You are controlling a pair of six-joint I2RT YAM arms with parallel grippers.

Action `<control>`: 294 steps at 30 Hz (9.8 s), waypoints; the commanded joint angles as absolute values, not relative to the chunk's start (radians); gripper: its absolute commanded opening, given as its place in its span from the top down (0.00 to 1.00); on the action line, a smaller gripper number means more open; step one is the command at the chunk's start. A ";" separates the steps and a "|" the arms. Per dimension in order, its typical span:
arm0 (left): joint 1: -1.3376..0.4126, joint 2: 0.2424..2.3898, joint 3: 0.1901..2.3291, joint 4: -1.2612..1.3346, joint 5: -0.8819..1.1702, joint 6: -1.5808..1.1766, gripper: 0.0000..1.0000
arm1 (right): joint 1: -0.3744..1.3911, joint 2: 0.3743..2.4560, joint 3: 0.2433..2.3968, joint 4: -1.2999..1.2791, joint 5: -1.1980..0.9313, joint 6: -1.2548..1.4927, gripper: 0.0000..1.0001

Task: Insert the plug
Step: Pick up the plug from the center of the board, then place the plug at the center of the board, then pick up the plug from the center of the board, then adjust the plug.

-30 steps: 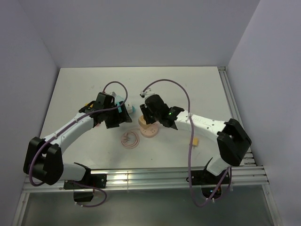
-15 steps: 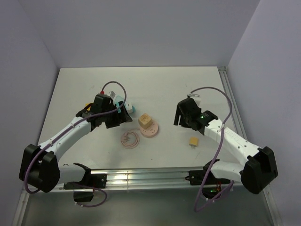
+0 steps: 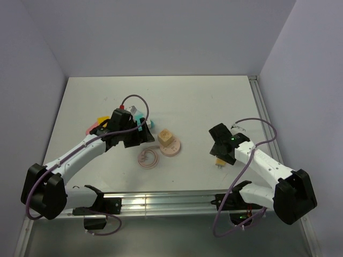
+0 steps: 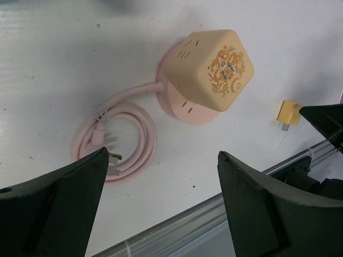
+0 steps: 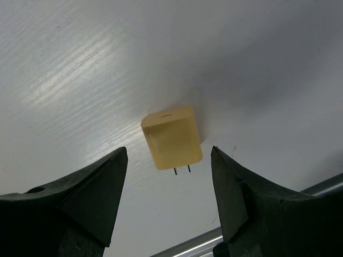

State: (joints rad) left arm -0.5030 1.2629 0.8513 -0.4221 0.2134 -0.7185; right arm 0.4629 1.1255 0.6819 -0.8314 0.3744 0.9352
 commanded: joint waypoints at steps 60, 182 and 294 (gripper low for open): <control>-0.451 1.261 0.983 -0.537 0.241 -0.693 0.12 | 1.275 1.522 0.850 -0.438 0.367 0.543 0.59; -0.195 1.236 0.907 -0.519 0.472 -0.620 0.11 | 0.916 1.267 0.425 0.709 0.365 0.250 1.00; -0.604 0.900 0.560 0.431 0.299 -0.612 0.00 | 0.882 1.137 1.032 -0.186 0.348 0.592 1.00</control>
State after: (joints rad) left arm -0.5888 0.9230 0.5755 0.2039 0.3462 -0.6624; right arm 0.8894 1.1614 0.9668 -0.1116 0.3256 0.5201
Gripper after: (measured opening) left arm 0.995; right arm 0.532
